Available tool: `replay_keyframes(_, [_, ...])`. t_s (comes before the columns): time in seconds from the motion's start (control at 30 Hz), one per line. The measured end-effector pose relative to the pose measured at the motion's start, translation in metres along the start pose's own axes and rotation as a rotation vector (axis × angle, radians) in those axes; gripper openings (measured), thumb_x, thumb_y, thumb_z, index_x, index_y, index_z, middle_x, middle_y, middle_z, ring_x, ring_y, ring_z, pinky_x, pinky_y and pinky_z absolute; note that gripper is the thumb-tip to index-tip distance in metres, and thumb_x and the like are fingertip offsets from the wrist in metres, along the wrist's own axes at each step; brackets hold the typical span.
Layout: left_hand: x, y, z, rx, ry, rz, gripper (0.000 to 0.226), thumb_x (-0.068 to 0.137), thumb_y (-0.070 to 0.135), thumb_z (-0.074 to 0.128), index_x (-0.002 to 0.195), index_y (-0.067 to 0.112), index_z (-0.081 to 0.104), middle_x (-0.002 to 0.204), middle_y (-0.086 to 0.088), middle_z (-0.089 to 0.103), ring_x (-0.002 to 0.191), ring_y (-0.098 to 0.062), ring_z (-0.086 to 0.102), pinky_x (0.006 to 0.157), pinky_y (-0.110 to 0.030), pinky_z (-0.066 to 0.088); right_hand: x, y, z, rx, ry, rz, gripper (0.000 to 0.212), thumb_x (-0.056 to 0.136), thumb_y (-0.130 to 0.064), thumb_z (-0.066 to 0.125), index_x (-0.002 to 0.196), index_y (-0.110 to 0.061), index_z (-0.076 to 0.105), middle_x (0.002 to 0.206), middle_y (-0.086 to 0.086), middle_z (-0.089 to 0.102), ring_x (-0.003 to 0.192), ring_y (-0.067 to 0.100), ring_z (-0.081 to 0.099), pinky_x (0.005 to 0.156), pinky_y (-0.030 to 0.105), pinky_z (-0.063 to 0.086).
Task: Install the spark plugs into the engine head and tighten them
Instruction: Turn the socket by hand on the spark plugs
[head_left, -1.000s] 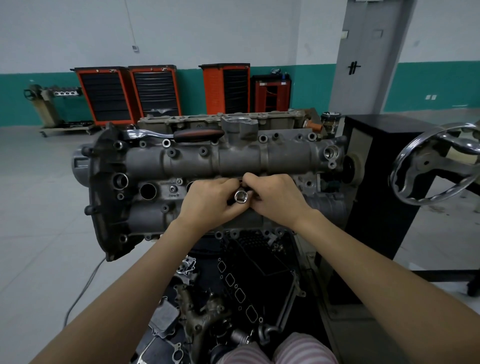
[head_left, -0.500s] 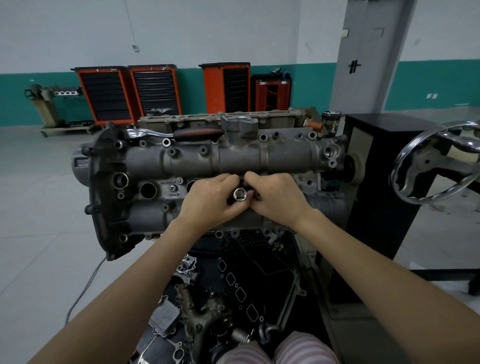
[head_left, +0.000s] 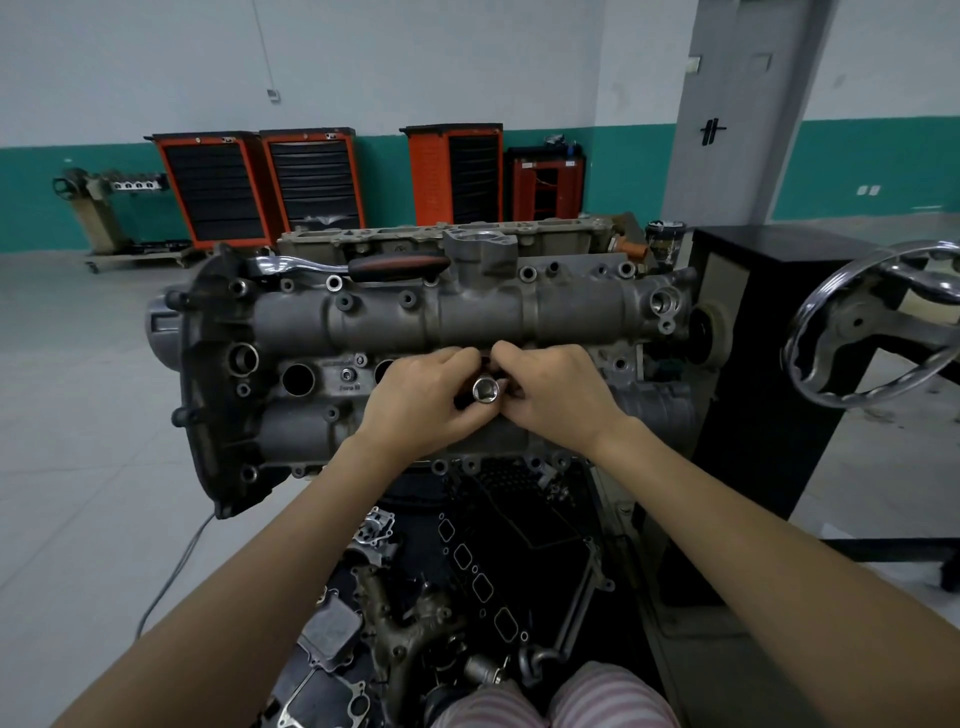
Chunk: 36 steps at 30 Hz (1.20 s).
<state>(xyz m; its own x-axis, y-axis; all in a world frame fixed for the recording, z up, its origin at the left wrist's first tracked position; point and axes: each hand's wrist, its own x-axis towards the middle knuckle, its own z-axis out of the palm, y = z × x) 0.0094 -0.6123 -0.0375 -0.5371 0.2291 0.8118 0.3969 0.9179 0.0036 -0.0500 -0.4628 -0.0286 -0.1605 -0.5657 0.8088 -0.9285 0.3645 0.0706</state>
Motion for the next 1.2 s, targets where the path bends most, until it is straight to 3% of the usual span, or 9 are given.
replay_keyframes(0.13, [0.0001,-0.0006,0.0018,0.044,0.019,0.038,0.033,0.081,0.028,0.049,0.057,0.005,0.048,0.051,-0.005,0.050,0.039,-0.026,0.046,0.037,-0.022,0.030,0.0007,-0.0017,-0.0004,0.005,-0.022,0.029,0.019,0.066,-0.006,0.070,0.079,0.000,0.059,0.052,0.005,0.058,0.044,0.028,0.056,0.038,0.027,0.036])
replay_keyframes(0.23, [-0.0001,-0.0006,0.0003,0.013,0.006,0.012,0.027,0.079,0.027,0.047,0.063,0.005,0.047,0.056,-0.006,0.048,0.040,-0.024,0.043,0.043,-0.020,0.025,0.0014,-0.0023,-0.0004,-0.004,-0.050,0.029,0.030,0.066,-0.011,0.073,0.092,-0.001,0.062,0.056,0.003,0.062,0.048,0.027,0.060,0.041,0.026,0.037])
replay_keyframes(0.5, [-0.0003,-0.0011,0.0021,0.021,0.018,-0.009,0.033,0.081,0.034,0.049,0.060,0.009,0.042,0.054,-0.003,0.048,0.040,-0.023,0.044,0.040,-0.022,0.026,0.0001,0.0013,0.0016,0.004,-0.008,0.010,0.015,0.063,-0.003,0.070,0.070,-0.001,0.056,0.048,0.007,0.055,0.041,0.029,0.053,0.034,0.030,0.038])
replay_keyframes(0.6, [-0.0004,-0.0012,0.0026,0.069,0.025,0.018,0.036,0.083,0.032,0.048,0.059,0.006,0.049,0.052,-0.004,0.051,0.040,-0.025,0.048,0.038,-0.022,0.030,-0.0001,0.0000,0.0013,0.012,-0.012,0.020,0.013,0.068,-0.006,0.066,0.076,0.000,0.057,0.051,0.006,0.057,0.043,0.029,0.055,0.036,0.030,0.040])
replay_keyframes(0.73, [-0.0002,0.0003,-0.0007,-0.002,0.007,0.006,0.027,0.081,0.028,0.046,0.069,0.004,0.047,0.061,-0.006,0.049,0.042,-0.025,0.045,0.043,-0.022,0.026,0.0018,-0.0018,0.0020,-0.021,-0.052,0.029,0.027,0.067,-0.013,0.072,0.090,-0.002,0.062,0.055,0.004,0.061,0.047,0.029,0.059,0.040,0.029,0.040])
replay_keyframes(0.87, [-0.0003,0.0006,-0.0015,-0.036,-0.004,-0.017,0.027,0.081,0.031,0.045,0.070,0.006,0.045,0.064,-0.004,0.050,0.045,-0.024,0.045,0.044,-0.024,0.027,0.0009,-0.0007,0.0013,-0.035,-0.043,-0.012,0.016,0.066,-0.004,0.072,0.075,-0.001,0.060,0.050,0.006,0.056,0.043,0.028,0.054,0.036,0.027,0.032])
replay_keyframes(1.0, [0.0002,-0.0007,0.0010,0.036,-0.008,-0.003,0.037,0.083,0.035,0.048,0.062,0.005,0.051,0.057,-0.004,0.054,0.044,-0.026,0.050,0.038,-0.029,0.036,0.0002,0.0004,0.0005,-0.011,-0.010,0.010,0.018,0.063,-0.001,0.072,0.070,-0.001,0.056,0.050,0.008,0.056,0.042,0.030,0.053,0.035,0.030,0.037])
replay_keyframes(1.2, [-0.0006,0.0001,-0.0014,0.003,0.001,0.014,0.027,0.081,0.028,0.047,0.067,0.005,0.049,0.059,-0.005,0.051,0.042,-0.026,0.046,0.040,-0.024,0.030,0.0004,-0.0006,0.0021,-0.028,-0.061,0.030,0.024,0.068,-0.011,0.071,0.089,-0.001,0.062,0.056,0.006,0.062,0.049,0.030,0.059,0.040,0.031,0.040])
